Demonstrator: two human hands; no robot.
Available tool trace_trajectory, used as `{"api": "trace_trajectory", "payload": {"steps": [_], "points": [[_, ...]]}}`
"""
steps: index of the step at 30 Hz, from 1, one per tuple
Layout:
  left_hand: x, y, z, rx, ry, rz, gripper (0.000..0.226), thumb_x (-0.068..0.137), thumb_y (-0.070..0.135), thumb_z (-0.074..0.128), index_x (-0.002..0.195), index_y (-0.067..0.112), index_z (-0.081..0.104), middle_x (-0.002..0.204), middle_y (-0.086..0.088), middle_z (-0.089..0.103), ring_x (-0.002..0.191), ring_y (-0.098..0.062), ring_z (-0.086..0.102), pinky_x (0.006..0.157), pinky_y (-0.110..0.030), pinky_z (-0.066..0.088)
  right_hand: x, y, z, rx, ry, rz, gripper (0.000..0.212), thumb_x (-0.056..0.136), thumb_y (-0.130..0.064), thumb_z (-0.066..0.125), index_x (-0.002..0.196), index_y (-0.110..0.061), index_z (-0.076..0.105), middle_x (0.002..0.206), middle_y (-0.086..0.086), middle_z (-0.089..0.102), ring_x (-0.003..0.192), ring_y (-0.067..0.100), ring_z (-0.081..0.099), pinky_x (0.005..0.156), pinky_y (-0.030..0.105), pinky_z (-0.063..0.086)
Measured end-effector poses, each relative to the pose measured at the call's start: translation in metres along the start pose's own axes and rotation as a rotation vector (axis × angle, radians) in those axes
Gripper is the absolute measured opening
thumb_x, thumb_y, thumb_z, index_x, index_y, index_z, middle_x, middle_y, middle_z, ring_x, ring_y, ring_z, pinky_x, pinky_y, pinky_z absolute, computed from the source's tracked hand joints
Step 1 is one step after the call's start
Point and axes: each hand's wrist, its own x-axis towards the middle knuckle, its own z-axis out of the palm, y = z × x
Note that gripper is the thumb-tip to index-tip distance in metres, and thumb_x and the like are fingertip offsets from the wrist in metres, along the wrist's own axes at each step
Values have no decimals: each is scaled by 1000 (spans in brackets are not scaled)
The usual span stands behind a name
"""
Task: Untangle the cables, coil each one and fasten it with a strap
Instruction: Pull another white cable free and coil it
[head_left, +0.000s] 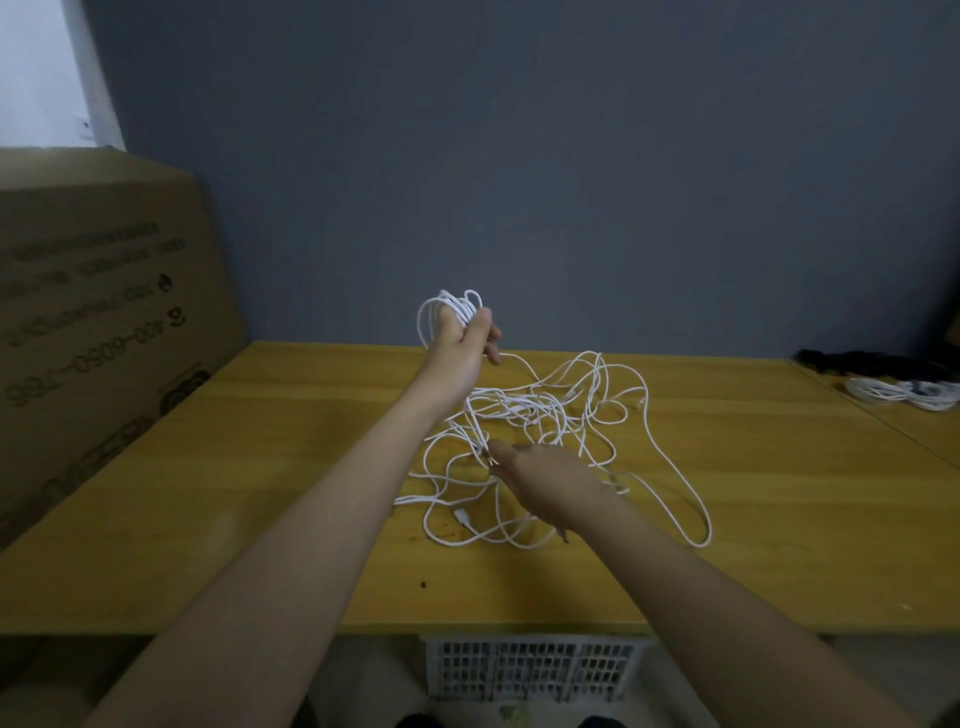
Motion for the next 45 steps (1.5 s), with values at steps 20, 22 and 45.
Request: {"api": "trace_trajectory", "payload": {"steps": [20, 22, 45], "points": [[-34, -5, -7, 223, -516, -131, 51, 101, 48, 24, 81, 9, 51, 55, -2, 50, 41, -11, 39, 43, -18, 34, -5, 33, -66, 323, 774, 52, 21, 82, -31, 71, 80, -10, 72, 70, 1, 58, 69, 19, 54, 64, 33, 43], [-38, -1, -8, 114, -548, -143, 51, 100, 48, 27, 75, 9, 49, 51, -2, 46, 39, -12, 33, 41, -17, 31, -3, 31, -63, 564, 772, 169, 19, 81, -32, 72, 76, -14, 68, 70, -8, 52, 68, 6, 47, 63, 21, 37], [-32, 20, 18, -75, -264, -179, 56, 99, 50, 36, 71, 10, 64, 51, 4, 55, 47, -13, 53, 56, -27, 43, -10, 13, -60, 1135, 670, 266, 25, 101, -28, 42, 81, -25, 55, 63, -13, 56, 55, -3, 48, 55, 13, 37]]}}
